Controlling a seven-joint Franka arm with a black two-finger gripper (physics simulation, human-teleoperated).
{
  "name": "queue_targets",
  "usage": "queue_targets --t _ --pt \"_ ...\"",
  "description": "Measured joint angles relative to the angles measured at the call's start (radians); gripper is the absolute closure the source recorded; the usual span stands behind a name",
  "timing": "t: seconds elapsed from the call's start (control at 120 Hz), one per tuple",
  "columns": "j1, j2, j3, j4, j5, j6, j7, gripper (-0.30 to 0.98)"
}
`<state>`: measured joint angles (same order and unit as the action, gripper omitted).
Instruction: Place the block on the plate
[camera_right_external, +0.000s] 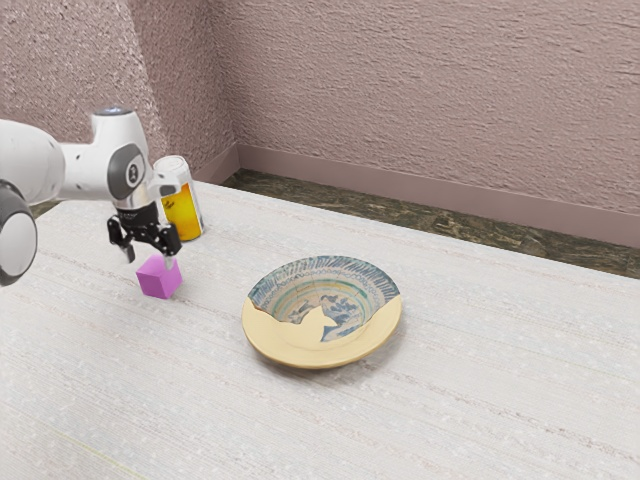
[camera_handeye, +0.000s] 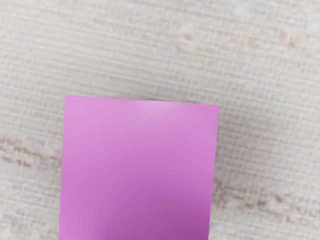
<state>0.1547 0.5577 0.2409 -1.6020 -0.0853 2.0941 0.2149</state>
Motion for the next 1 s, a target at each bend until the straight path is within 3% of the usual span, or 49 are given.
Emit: queue_targets --t 1.0 --pt "0.045 0.147 -0.006 0.105 -0.086 0.004 0.159 0.0"
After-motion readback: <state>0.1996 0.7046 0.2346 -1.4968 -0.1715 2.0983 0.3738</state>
